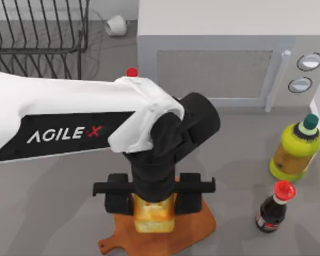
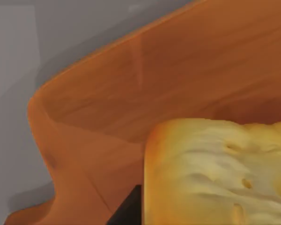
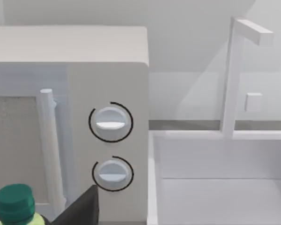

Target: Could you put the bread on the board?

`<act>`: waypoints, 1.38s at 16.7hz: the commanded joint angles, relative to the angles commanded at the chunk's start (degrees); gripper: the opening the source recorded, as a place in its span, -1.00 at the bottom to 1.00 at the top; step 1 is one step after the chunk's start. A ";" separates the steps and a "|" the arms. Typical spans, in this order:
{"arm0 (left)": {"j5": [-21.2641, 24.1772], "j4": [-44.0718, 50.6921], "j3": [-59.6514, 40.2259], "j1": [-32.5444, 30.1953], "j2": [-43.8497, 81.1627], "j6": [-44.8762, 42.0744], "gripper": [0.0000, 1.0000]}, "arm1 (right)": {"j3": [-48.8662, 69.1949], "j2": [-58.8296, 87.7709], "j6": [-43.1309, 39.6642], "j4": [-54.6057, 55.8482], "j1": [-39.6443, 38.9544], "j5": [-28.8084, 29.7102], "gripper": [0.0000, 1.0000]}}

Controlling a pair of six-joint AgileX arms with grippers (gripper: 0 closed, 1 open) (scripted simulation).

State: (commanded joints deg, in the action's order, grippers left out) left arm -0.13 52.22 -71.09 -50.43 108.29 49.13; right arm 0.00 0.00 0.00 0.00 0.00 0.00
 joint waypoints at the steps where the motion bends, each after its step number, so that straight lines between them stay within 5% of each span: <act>1: -0.03 -0.74 0.51 -0.02 0.30 -0.01 -1.00 | 0.00 0.00 0.00 0.00 0.00 0.00 1.00; 6: -0.07 -1.51 1.29 -0.05 0.92 -0.04 -1.00 | 0.00 0.00 0.00 0.00 0.00 0.00 1.00; 19: -0.07 -1.51 1.29 -0.05 0.92 -0.04 0.96 | 0.00 0.00 0.00 0.00 0.00 0.00 1.00; 23: -0.07 -1.51 1.29 -0.05 0.92 -0.04 1.00 | 0.00 0.00 0.00 0.00 0.00 0.00 1.00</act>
State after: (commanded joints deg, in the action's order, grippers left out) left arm -0.20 50.71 -69.79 -50.47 109.21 49.10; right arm 0.00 0.00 0.00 0.00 0.00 0.00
